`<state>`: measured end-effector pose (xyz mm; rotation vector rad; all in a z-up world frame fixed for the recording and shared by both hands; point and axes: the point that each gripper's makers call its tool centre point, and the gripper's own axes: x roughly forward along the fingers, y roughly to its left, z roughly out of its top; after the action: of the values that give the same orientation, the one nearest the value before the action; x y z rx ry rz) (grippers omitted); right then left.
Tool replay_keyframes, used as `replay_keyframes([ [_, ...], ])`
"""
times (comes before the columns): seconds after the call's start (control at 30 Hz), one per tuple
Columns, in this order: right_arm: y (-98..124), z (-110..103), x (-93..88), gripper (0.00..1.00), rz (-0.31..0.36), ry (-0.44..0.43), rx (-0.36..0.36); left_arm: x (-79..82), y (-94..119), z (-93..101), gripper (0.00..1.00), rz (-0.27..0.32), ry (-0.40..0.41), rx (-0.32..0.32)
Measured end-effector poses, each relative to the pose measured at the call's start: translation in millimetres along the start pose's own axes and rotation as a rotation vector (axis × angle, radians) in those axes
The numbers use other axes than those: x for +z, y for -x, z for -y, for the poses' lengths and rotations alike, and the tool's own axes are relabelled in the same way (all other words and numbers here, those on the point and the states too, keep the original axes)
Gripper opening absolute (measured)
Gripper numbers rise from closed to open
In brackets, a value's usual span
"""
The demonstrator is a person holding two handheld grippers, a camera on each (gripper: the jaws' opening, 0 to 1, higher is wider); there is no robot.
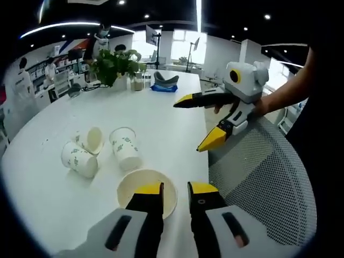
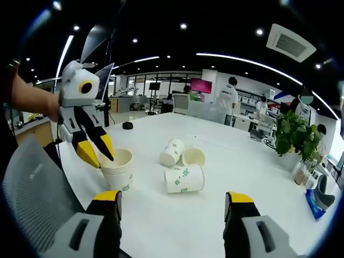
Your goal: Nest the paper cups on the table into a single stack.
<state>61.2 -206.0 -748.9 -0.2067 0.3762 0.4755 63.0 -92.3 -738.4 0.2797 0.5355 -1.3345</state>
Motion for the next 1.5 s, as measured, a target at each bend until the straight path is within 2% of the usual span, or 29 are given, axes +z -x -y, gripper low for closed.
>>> replay_keyframes([
  [0.03,0,0,0.3,0.8,0.001,-0.002,0.0,0.6,2,-0.7,0.17,0.006,-0.001,0.005],
  [0.27,0,1,5.0,0.83,0.023,-0.028,0.02,11.2,42,-13.8,0.3,0.116,0.018,0.155],
  [0.47,-2,2,15.2,0.8,0.057,-0.028,0.063,-0.2,72,-15.4,0.36,0.156,0.06,0.235],
  [0.73,-14,12,23.6,0.81,0.057,-0.038,0.113,-28.0,100,-18.6,0.51,0.192,0.108,0.343],
  [0.87,-23,17,26.9,0.82,0.046,-0.051,0.151,-37.3,109,-20.2,0.56,0.204,0.118,0.382],
  [1.0,-34,23,31.3,0.82,0.04,-0.046,0.17,-42.6,115,-19.6,0.61,0.231,0.163,0.401],
  [1.17,-52,29,33.3,0.81,0.026,-0.037,0.198,-52.2,116,-15.8,0.65,0.214,0.158,0.424],
  [1.23,-58,31,33.7,0.79,0.022,-0.039,0.205,-52.2,117,-15.1,0.67,0.247,0.183,0.431],
  [1.27,-62,32,34.6,0.77,0.023,-0.036,0.208,-49.5,116,-13.2,0.68,0.283,0.204,0.427],
  [1.33,-69,36,33.5,0.73,0.015,-0.032,0.212,-49.2,114,-9.9,0.72,0.303,0.217,0.417],
  [1.5,-84,47,27.8,0.72,-0.008,-0.057,0.213,-53.5,107,-4.8,0.77,0.284,0.187,0.424],
])
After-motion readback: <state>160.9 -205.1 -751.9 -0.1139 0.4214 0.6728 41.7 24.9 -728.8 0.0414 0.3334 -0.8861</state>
